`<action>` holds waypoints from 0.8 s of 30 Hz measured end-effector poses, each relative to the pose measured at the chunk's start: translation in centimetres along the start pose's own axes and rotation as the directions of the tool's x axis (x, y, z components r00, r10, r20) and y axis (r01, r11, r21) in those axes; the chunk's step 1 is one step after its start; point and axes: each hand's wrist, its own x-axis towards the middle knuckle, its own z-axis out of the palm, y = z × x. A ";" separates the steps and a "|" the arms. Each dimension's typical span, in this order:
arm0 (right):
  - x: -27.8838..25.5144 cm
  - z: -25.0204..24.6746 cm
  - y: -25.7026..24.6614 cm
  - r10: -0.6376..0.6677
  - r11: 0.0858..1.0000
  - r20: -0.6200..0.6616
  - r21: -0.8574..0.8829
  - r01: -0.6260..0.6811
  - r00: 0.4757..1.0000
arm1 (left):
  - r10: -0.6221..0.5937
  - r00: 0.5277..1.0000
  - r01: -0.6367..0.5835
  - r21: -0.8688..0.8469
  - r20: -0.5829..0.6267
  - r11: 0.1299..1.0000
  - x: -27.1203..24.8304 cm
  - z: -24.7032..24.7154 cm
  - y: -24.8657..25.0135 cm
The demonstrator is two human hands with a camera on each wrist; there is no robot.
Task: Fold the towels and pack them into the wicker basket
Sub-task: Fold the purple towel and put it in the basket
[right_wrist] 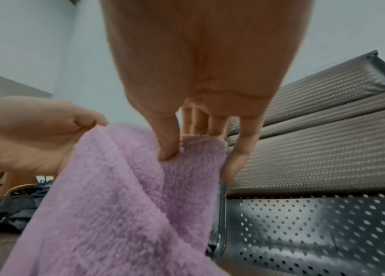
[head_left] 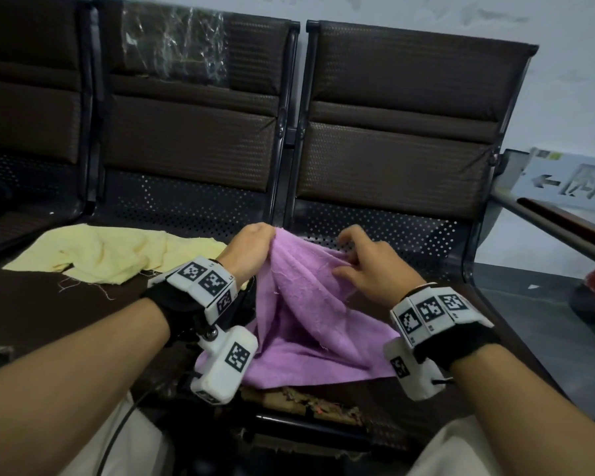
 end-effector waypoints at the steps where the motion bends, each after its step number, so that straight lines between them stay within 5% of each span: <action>1: -0.1 -0.1 -0.2 -0.003 1.000 -0.036 -0.007 0.003 0.999 | 0.017 1.000 -0.017 0.047 -0.011 0.999 -0.2 0.1 0.1; 7: -1.1 0.0 -1.6 -0.094 0.966 -0.055 -0.246 0.078 0.994 | 0.224 0.974 -0.214 0.218 -0.020 0.952 -1.3 0.3 0.4; 12: -2.2 -0.2 -1.2 -0.028 0.999 -0.010 -0.019 0.027 1.000 | 0.250 0.948 -0.300 0.287 0.198 0.910 -2.4 -1.0 1.1; 17: -3.5 -1.3 -0.4 0.020 1.000 -0.012 0.020 -0.020 1.000 | 0.214 0.866 -0.448 0.512 0.452 0.733 -3.2 -1.4 0.8; 21: -3.9 -2.1 -0.2 0.003 0.999 -0.061 -0.039 -0.005 0.998 | 0.256 0.844 -0.498 0.507 0.472 0.704 -3.8 -1.6 1.2; 24: -4.0 -2.7 -0.8 0.038 0.988 -0.274 0.151 0.004 0.961 | 0.369 0.846 -0.517 0.422 0.386 0.745 -4.3 -2.0 2.3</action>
